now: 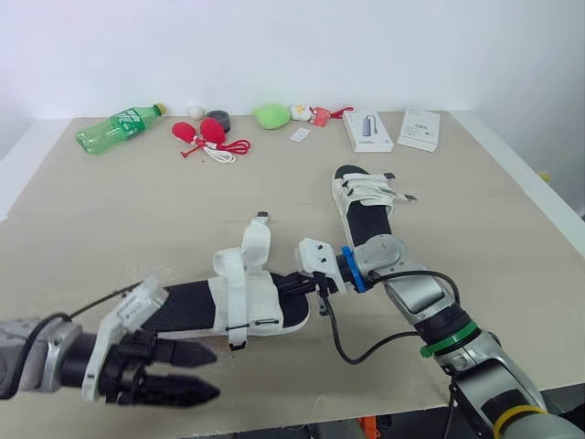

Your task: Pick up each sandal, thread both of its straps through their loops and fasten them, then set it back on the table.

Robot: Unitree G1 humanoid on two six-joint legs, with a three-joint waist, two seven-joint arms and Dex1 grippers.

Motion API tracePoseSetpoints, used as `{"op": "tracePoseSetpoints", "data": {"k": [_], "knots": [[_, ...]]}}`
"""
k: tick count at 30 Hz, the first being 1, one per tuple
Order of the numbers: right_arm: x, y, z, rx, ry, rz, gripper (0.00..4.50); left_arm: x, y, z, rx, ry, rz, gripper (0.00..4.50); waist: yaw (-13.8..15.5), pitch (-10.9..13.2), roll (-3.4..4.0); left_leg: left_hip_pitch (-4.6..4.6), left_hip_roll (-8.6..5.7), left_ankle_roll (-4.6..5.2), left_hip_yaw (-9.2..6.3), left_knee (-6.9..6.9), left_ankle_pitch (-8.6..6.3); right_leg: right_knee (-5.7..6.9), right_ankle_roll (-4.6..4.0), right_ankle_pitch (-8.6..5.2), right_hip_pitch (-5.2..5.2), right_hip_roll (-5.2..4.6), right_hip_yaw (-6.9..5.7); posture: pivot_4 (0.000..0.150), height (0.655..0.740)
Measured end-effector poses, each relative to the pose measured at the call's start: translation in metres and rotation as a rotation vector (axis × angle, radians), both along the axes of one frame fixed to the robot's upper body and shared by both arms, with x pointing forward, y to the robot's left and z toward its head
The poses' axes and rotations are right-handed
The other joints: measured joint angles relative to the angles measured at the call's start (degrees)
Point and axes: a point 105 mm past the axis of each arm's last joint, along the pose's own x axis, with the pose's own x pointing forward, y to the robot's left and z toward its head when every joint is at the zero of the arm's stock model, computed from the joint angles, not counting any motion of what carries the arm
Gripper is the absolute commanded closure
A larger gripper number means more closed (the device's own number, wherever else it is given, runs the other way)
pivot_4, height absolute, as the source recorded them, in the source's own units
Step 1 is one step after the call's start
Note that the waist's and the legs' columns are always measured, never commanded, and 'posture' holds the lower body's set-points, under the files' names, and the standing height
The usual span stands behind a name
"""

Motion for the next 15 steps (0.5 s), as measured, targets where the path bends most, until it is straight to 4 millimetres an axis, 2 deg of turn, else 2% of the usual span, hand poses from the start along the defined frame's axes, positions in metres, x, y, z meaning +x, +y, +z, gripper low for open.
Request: {"op": "tracePoseSetpoints", "data": {"k": [3,4,8,11,15], "knots": [[0.000,0.000,0.000,0.000,0.000,-0.002,4.50,-0.003,-0.002,-0.013,0.021,0.009,0.006,0.83,0.0,0.0,0.02,0.01,-0.09,-0.01,-0.01,0.01,-0.01,-0.02,0.00,0.00,-0.01,-0.09,0.01,0.150,0.7400],[0.001,-0.001,0.000,-0.001,-0.001,-0.005,4.50,-0.001,-0.005,-0.023,0.039,-0.011,0.017,0.83,0.0,0.0,-0.01,0.00,-0.17,-0.02,-0.04,0.02,-0.01,-0.03,0.00,0.00,-0.01,-0.15,0.01,0.150,0.7400],[0.000,-0.001,0.000,-0.002,-0.002,-0.006,4.50,0.017,-0.006,-0.049,0.113,-0.108,0.083,0.83,0.0,0.0,0.01,-0.01,-0.31,-0.02,-0.03,0.02,-0.01,-0.08,0.01,0.00,-0.02,-0.31,0.01,0.150,0.7400],[-0.002,-0.001,0.000,-0.004,-0.003,-0.003,4.50,0.023,-0.004,-0.056,0.132,-0.145,0.103,0.83,0.0,0.0,-0.01,-0.03,-0.31,0.02,-0.03,0.00,-0.04,-0.08,0.02,-0.01,-0.05,-0.31,0.01,0.150,0.7400],[-0.003,-0.002,0.001,-0.007,-0.006,-0.002,4.50,0.036,-0.014,-0.055,0.074,-0.207,0.126,0.83,0.2,0.0,-0.01,-0.04,-0.31,0.08,-0.04,-0.03,-0.07,-0.07,0.05,-0.03,-0.05,-0.28,-0.01,0.150,0.7400]]}}
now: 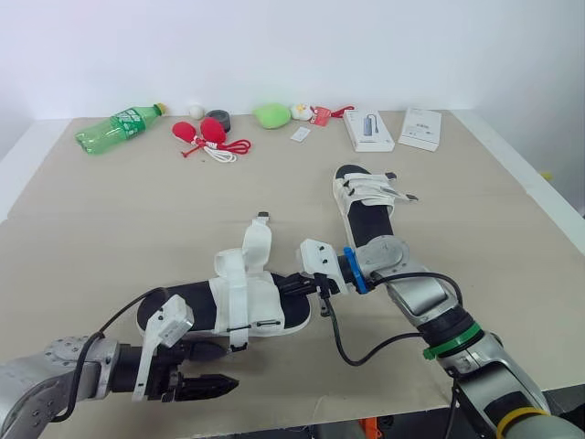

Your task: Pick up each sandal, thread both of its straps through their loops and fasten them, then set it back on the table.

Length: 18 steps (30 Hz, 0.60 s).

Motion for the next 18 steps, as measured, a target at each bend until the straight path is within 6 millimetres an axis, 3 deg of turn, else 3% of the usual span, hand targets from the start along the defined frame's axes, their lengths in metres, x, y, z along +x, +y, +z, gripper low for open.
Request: {"op": "tracePoseSetpoints", "data": {"k": [9,18], "knots": [[0.000,-0.001,0.000,0.002,0.000,-0.011,4.50,0.013,-0.020,-0.002,-0.055,-0.040,-0.001,0.83,0.1,0.0,0.00,0.01,0.00,0.11,-0.03,0.08,0.05,0.00,0.04,-0.01,0.11,0.03,0.00,0.150,0.7400],[0.005,-0.004,-0.001,-0.003,-0.010,-0.038,4.50,0.023,-0.027,-0.003,-0.070,-0.053,-0.006,0.83,0.2,0.0,0.00,0.03,-0.02,0.08,-0.05,0.28,0.03,0.00,0.05,-0.02,0.26,0.01,0.00,0.150,0.7400]]}}
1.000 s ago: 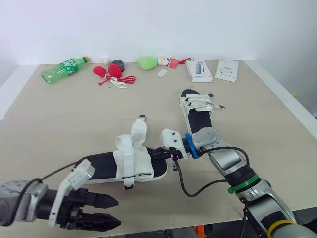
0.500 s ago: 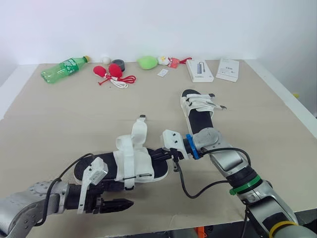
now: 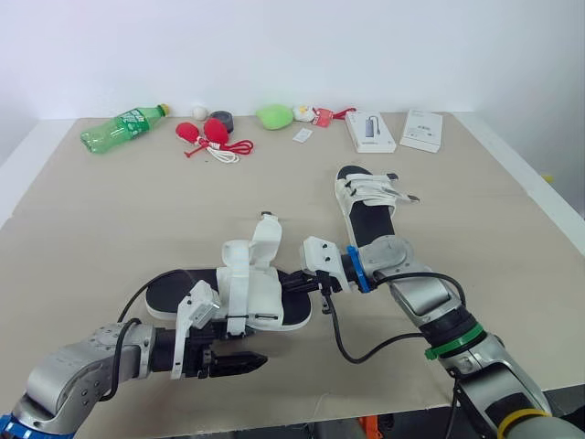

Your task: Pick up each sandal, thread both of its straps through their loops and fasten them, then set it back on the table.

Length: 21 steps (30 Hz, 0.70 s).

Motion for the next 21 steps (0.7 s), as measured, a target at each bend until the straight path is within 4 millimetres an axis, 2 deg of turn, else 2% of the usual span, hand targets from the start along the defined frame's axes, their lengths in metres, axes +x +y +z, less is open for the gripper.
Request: {"op": "tracePoseSetpoints", "data": {"k": [14,15,17,19,21], "knots": [[0.024,0.000,0.005,0.018,-0.054,-0.048,4.50,0.025,0.000,0.003,-0.026,-0.031,0.026,0.83,-0.1,0.0,0.00,0.02,0.00,0.13,-0.03,0.03,0.09,0.01,0.12,0.08,0.07,0.04,0.00,0.150,0.7400],[0.025,0.000,0.005,0.017,-0.057,-0.049,4.50,0.026,0.000,0.005,-0.036,-0.027,0.026,1.33,-0.1,0.0,0.00,0.01,0.00,0.14,-0.04,0.02,0.09,0.01,0.14,0.10,0.07,0.05,0.00,0.150,0.7400],[0.026,0.000,0.004,0.014,-0.061,-0.050,4.50,0.027,0.002,0.008,-0.063,-0.012,0.035,2.02,-0.1,0.0,0.00,0.01,0.00,0.16,-0.05,0.01,0.10,0.03,0.14,0.10,0.07,0.07,0.00,0.150,0.7400],[0.025,0.000,0.004,0.015,-0.068,-0.044,4.50,0.030,0.007,0.018,-0.104,-0.019,0.049,2.37,-0.1,0.0,0.00,0.00,0.01,0.17,-0.08,-0.02,0.09,0.04,0.14,0.10,0.07,0.09,0.00,0.150,0.7400],[0.023,0.001,0.003,0.018,-0.067,-0.040,4.50,0.027,0.019,0.027,-0.103,-0.034,0.063,3.32,-0.1,0.0,0.00,0.00,0.01,0.18,-0.08,-0.08,0.07,0.04,0.15,0.08,0.05,0.10,0.00,0.150,0.7400]]}}
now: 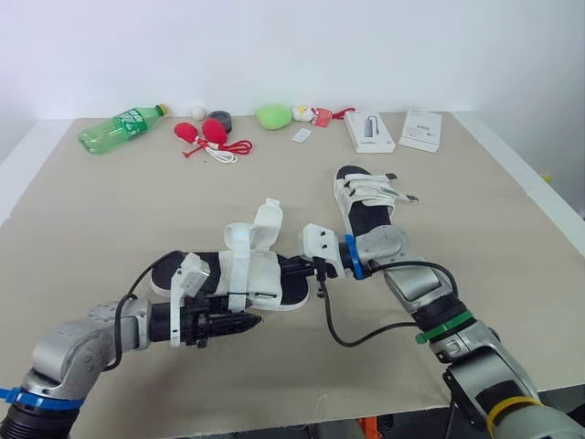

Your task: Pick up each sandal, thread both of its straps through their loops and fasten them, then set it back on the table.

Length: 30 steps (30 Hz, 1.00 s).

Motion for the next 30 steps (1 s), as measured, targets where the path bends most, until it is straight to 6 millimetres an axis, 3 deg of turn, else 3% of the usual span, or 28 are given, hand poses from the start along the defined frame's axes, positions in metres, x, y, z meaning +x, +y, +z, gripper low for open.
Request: {"op": "tracePoseSetpoints", "data": {"k": [2,4,12,19,30], "knots": [[0.000,-0.001,0.000,0.000,-0.001,-0.002,4.50,-0.001,0.002,0.005,0.000,-0.018,0.000,4.13,0.0,0.0,0.00,0.01,0.00,0.00,0.00,0.00,-0.01,0.00,0.01,-0.01,0.00,0.00,0.00,0.150,0.7400],[0.000,-0.001,0.000,-0.002,-0.003,-0.001,4.50,-0.003,0.003,0.006,0.009,-0.027,0.007,4.45,0.0,0.0,0.00,0.01,0.00,0.00,0.00,0.00,-0.01,0.00,0.01,-0.01,0.00,0.00,0.00,0.150,0.7400],[-0.002,0.001,0.000,0.000,-0.002,0.008,4.50,-0.012,0.004,0.003,0.054,-0.022,-0.011,4.45,0.0,0.0,0.00,0.00,0.00,-0.02,0.01,-0.04,-0.05,0.00,-0.02,-0.05,-0.02,0.00,0.00,0.150,0.7400],[-0.005,0.006,0.001,0.006,-0.007,0.035,4.50,-0.040,-0.006,-0.001,0.091,-0.002,-0.120,4.45,0.0,0.0,0.00,-0.01,0.02,0.01,0.03,-0.30,-0.13,0.00,-0.07,-0.27,0.05,0.01,0.01,0.150,0.7400],[-0.005,0.005,-0.001,0.007,-0.003,0.026,4.50,-0.028,-0.006,0.000,0.116,-0.077,-0.088,4.45,0.0,0.0,0.00,0.03,0.02,0.02,0.01,-0.19,-0.12,0.00,-0.07,-0.25,0.04,0.02,0.01,0.150,0.7400]]}}
